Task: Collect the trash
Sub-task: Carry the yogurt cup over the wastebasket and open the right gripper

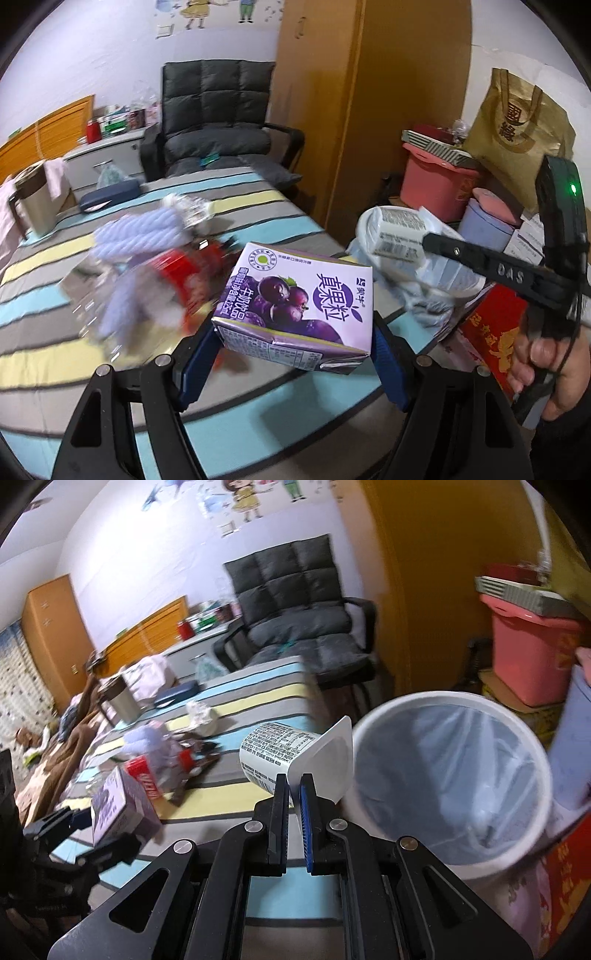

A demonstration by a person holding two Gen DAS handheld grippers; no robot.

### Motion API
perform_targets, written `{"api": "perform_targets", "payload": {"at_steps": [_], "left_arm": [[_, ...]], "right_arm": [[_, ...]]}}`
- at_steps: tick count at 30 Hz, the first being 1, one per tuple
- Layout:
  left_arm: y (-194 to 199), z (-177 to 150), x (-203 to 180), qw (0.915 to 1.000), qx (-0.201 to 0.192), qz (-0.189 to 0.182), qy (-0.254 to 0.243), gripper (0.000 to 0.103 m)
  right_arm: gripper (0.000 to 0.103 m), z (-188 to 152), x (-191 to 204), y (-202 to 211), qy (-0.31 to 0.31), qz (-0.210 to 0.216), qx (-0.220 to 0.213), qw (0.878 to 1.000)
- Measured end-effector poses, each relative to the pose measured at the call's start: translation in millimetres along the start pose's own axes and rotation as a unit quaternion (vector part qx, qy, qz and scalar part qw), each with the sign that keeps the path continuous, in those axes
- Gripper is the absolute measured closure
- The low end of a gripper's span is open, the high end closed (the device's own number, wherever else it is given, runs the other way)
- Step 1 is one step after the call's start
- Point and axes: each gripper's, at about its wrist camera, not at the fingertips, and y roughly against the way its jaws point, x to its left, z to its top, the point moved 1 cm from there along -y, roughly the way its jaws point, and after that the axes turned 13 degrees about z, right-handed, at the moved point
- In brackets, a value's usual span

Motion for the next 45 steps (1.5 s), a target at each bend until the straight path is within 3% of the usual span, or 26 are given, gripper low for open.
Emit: {"api": "perform_targets", "payload": {"at_steps": [12, 24, 35, 37, 41, 45], "left_arm": [[-47.6, 38.6, -82.8, 0.9958, 0.005, -0.071, -0.057, 0.025], [-94.6, 53.9, -138.9, 0.9871, 0.045, -0.126, -0.088, 0.024], [-102.9, 53.7, -138.4, 0.9877, 0.047, -0.128, -0.077, 0.018], [-100.8, 53.8, -136.5, 0.9882, 0.045, -0.125, -0.076, 0.018], [-95.6, 55.3, -126.9, 0.9896, 0.044, -0.122, -0.062, 0.018], [-83.0, 55.6, -110.8, 0.9923, 0.033, -0.110, -0.044, 0.018]], "right_arm": [[0.094, -13.3, -52.5, 28.7, -0.051, -0.072, -0.007, 0.996], [0.094, -20.3, -83.7, 33.0, -0.081, -0.096, 0.011, 0.992], [0.090, -22.8, -89.5, 33.2, -0.090, -0.116, 0.018, 0.989], [0.087, -22.5, -88.8, 34.6, -0.089, -0.116, 0.016, 0.989], [0.072, -19.9, -85.7, 35.3, -0.089, -0.112, 0.012, 0.990], [0.071, -17.4, -78.5, 38.2, -0.085, -0.093, 0.001, 0.992]]}}
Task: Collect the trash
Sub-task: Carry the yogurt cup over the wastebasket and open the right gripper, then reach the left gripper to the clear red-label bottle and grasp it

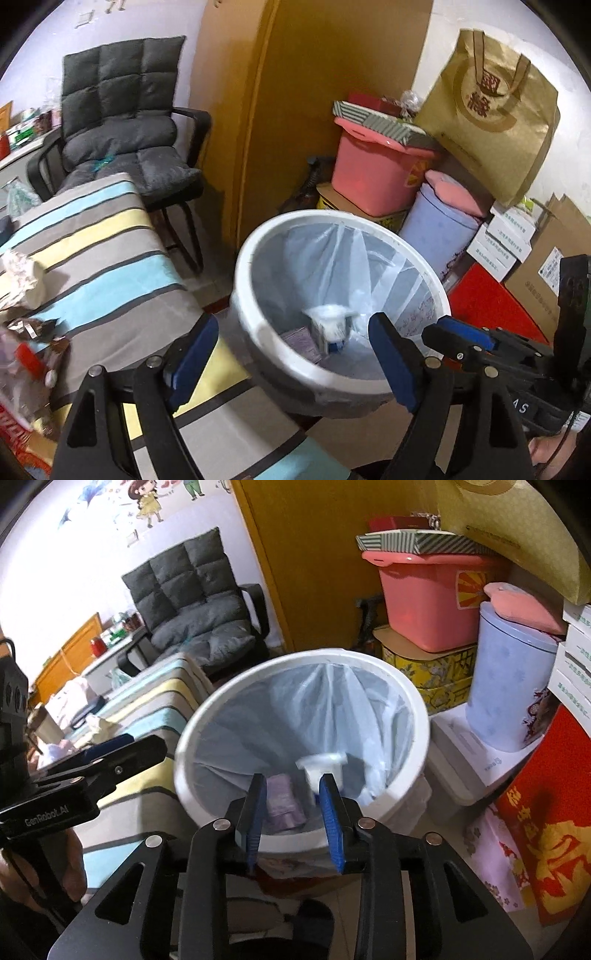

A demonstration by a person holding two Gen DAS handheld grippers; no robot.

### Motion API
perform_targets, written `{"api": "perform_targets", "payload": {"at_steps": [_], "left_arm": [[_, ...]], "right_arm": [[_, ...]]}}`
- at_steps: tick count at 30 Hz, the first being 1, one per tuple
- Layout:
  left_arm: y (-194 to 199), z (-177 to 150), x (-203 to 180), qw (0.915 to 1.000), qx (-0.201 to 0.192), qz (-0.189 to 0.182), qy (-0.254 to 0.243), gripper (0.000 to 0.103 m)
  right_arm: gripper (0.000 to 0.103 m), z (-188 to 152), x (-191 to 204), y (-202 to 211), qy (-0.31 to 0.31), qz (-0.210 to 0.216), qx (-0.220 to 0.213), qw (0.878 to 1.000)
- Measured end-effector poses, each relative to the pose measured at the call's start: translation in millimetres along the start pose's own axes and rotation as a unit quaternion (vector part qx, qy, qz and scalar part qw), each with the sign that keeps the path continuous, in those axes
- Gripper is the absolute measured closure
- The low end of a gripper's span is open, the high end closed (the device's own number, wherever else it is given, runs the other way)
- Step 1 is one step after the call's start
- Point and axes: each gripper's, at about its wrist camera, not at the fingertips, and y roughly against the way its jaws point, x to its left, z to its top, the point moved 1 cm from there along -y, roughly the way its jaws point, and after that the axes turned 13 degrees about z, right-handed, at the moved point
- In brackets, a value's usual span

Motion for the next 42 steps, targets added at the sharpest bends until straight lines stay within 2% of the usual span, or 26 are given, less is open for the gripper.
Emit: {"api": "perform_targets", "payload": {"at_steps": [4, 8, 13, 15, 21, 25, 30, 34, 38, 40, 42], "left_arm": [[18.3, -5.9, 19.8, 0.9994, -0.008, 0.022, 0.024, 0.018], [37.7, -17.0, 39.2, 0.9977, -0.021, 0.048, 0.043, 0.017], [62.0, -35.9, 56.9, 0.9959, -0.035, 0.071, 0.045, 0.015], [71.4, -42.2, 63.6, 0.9955, -0.043, 0.072, 0.045, 0.009], [99.1, -61.1, 84.6, 0.9917, -0.061, 0.100, 0.053, 0.007], [115.7, -71.2, 101.5, 0.9909, -0.079, 0.087, 0.065, 0.007], [134.9, -81.8, 119.6, 0.9848, -0.089, 0.128, 0.076, 0.007], [144.5, -89.4, 139.1, 0.9808, -0.074, 0.154, 0.095, 0.008], [151.6, -94.6, 154.8, 0.9753, -0.077, 0.185, 0.092, 0.010], [153.3, -94.0, 161.6, 0.9738, -0.080, 0.193, 0.090, 0.010], [152.6, -90.6, 169.7, 0.9735, -0.083, 0.193, 0.090, 0.010]], "right_arm": [[0.070, 0.5, 12.9, 1.6, 0.007, 0.023, -0.004, 1.000], [0.070, -0.7, 32.4, -4.0, 0.014, 0.057, 0.011, 0.998], [0.070, -8.1, 60.4, -9.5, 0.046, 0.079, 0.024, 0.995], [0.070, -10.4, 68.4, -11.3, 0.053, 0.094, 0.030, 0.994], [0.070, -16.3, 90.1, -14.3, 0.071, 0.126, 0.041, 0.989], [0.070, -22.7, 105.7, -19.8, 0.077, 0.136, 0.054, 0.986], [0.070, -28.1, 122.9, -26.1, 0.086, 0.148, 0.065, 0.983], [0.070, -34.2, 132.8, -32.1, 0.090, 0.151, 0.070, 0.982], [0.070, -39.5, 139.1, -38.4, 0.086, 0.158, 0.081, 0.980], [0.064, -40.9, 141.8, -40.7, 0.087, 0.161, 0.086, 0.979], [0.045, -41.2, 145.1, -41.8, 0.091, 0.165, 0.089, 0.978]]}}
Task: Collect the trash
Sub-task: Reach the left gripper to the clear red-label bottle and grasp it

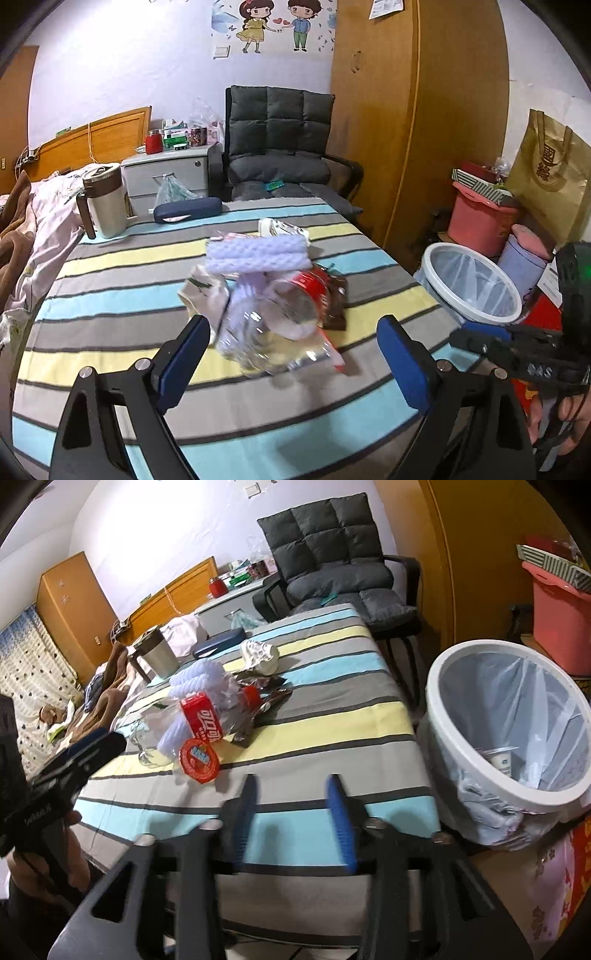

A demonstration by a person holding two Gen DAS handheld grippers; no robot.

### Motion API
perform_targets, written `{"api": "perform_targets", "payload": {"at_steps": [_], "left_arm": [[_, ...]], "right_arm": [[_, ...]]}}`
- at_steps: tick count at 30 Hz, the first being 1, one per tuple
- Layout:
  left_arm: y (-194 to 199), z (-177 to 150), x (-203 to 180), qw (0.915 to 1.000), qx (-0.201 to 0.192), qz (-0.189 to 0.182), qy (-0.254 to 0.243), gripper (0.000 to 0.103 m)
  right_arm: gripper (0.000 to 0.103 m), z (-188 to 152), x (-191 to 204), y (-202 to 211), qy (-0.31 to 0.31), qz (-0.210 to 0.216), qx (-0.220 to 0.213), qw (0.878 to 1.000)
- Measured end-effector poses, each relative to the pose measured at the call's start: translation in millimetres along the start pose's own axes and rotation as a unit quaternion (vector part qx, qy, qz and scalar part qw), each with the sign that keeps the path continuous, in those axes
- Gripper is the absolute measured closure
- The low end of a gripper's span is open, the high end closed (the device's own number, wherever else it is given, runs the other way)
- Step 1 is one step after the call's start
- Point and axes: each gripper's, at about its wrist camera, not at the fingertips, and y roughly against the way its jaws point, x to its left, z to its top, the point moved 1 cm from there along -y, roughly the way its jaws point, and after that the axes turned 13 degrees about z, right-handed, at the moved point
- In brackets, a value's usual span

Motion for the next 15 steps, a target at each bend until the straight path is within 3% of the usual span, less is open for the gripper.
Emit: {"api": "perform_targets", "payload": {"at_steps": [7, 15], "left_arm": [[-32.7, 16.9, 3.8, 0.9997, 0.007, -0.017, -0.018, 0.010], [-70.1, 7.0, -0.1, 0.9956, 0.065, -0.055, -0.040, 0.013]], "right_arm": [[0.045, 0.7, 1.9, -4.9, 0.004, 0.003, 0.009, 1.000], [0.045, 1.1, -2.7, -9.9, -0.004, 0.000, 0.016, 1.000]]}}
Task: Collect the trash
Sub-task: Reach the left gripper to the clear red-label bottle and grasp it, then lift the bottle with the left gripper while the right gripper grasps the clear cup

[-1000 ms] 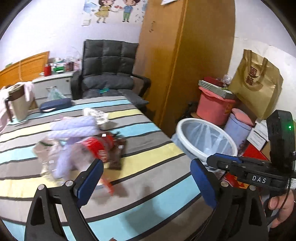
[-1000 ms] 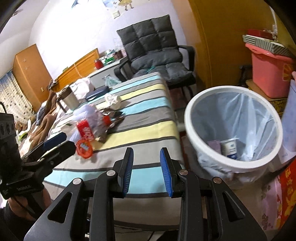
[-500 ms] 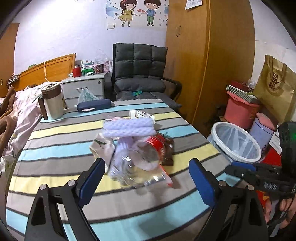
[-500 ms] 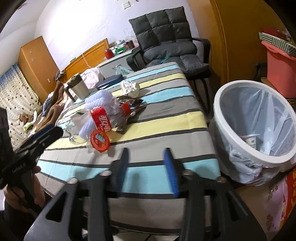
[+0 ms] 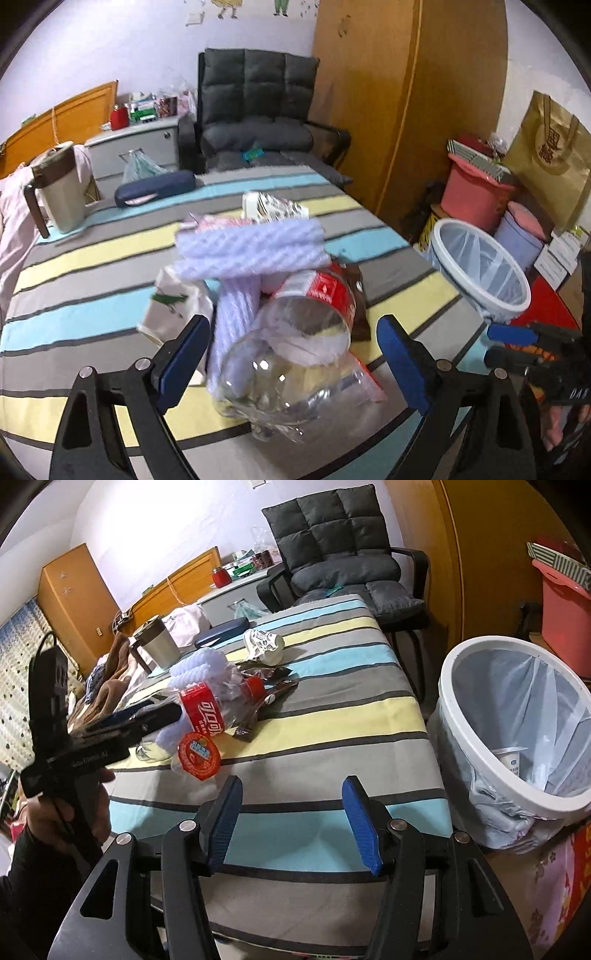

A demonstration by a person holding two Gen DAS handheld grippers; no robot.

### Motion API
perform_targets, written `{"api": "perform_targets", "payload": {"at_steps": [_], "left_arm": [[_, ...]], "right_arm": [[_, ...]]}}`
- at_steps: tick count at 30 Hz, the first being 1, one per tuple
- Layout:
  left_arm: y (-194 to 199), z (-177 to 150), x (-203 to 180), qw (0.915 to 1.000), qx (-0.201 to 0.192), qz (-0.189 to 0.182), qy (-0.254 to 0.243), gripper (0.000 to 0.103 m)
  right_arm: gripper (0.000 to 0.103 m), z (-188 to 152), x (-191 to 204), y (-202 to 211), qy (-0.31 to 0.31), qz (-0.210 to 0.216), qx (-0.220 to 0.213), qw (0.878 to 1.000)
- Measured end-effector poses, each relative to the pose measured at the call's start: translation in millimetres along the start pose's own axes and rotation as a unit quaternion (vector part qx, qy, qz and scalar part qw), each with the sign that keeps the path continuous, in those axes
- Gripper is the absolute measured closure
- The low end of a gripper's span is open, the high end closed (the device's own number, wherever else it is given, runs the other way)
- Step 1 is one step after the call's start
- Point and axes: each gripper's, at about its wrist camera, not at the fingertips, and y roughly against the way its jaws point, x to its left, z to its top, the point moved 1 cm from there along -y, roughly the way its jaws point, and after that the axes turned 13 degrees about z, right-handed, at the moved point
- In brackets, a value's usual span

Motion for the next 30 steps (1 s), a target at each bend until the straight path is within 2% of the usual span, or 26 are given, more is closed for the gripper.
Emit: {"api": "perform_targets", "payload": {"at_steps": [1, 3, 5, 10, 14, 20, 25, 27, 30], "left_arm": [[-1.2, -3.5, -2.0, 1.0000, 0.006, -0.002, -0.004, 0.017], [-3.3, -8.9, -4.3, 0.9998, 0.018, -0.002, -0.007, 0.032], [-2.0, -12.0, -0.2, 0.9996, 0.023, -0.014, 0.006, 0.034], [18.3, -20.0, 11.0, 0.9995, 0.007, -0.006, 0.029, 0.034], [39.0, -33.1, 19.1, 0.9991, -0.005, 0.017, 0.038, 0.035], [55.7, -56.2, 39.2, 0.9969, 0.001, 0.046, 0.064, 0.035], [61.0, -69.1, 45.2, 0.9976, 0.026, 0.030, 0.056, 0.032], [63.1, -68.1, 43.5, 0.9983, 0.025, 0.022, 0.049, 0.027], [64.9, -62.9, 44.3, 0.9984, 0.021, 0.019, 0.049, 0.027]], "right_arm": [[0.045, -0.1, -0.7, -0.4, -0.001, 0.000, 0.001, 1.000], [0.045, -0.7, -0.9, -1.9, -0.002, 0.002, 0.003, 1.000], [0.045, -1.4, 0.5, -2.6, 0.000, 0.003, 0.007, 1.000], [0.045, -2.1, 5.9, -4.1, 0.010, 0.012, 0.014, 1.000], [0.045, -3.4, 10.0, -7.8, 0.018, 0.020, 0.023, 0.999], [0.045, -3.7, 17.1, -15.0, 0.032, 0.028, 0.036, 0.998], [0.045, -2.8, 20.7, -20.0, 0.035, 0.031, 0.042, 0.998], [0.045, -2.7, 23.2, -21.6, 0.036, 0.031, 0.044, 0.998], [0.045, -4.4, 27.2, -22.9, 0.035, 0.036, 0.046, 0.998]]}}
